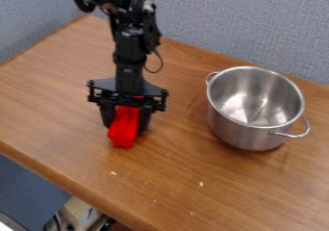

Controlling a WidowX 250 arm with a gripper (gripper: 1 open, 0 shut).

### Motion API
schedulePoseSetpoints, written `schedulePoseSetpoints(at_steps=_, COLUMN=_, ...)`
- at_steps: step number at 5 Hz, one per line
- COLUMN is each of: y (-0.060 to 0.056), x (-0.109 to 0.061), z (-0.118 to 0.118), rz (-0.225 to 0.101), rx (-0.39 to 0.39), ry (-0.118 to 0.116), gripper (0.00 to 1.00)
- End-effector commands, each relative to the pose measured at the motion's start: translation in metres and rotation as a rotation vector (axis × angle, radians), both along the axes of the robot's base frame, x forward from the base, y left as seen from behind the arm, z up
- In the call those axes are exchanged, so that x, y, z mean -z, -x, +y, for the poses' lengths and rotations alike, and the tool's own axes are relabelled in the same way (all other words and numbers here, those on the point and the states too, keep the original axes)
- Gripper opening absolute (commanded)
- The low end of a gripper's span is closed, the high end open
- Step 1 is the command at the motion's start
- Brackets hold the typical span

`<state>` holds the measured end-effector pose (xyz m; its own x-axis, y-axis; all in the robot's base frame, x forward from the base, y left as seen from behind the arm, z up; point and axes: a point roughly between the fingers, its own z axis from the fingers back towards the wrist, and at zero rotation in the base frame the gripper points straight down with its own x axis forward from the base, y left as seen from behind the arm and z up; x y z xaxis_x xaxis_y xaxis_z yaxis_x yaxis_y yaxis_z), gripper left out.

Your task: Put the red object in the metal pot

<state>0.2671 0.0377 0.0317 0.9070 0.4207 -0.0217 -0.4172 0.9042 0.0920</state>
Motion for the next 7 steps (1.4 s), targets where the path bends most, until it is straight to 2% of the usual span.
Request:
schedulePoseSetpoints(at_steps=1, y=-0.008, x=-0.017, z=-0.001, rz=-0.062, rx=-0.028, ry=-0.011, gripper=0.0)
schedulePoseSetpoints(at_steps=2, y=-0.01, x=-0.018, z=-0.001, rz=-0.063, rx=-0.058, ry=-0.01, gripper=0.0)
schedulePoseSetpoints(at_steps=4, y=-0.004, x=-0.011, z=0.002, rz=-0.068, rx=-0.146, ry=-0.01, gripper=0.0)
schedulePoseSetpoints(at_steps=6, y=-0.01, x=-0.031, z=0.012, rz=-0.074, rx=-0.07, ry=-0.006, gripper=0.0)
schedulePoseSetpoints(at_steps=7, y=-0.004, x=-0.028, z=0.006, rz=-0.099, rx=-0.048, ry=-0.006, gripper=0.0)
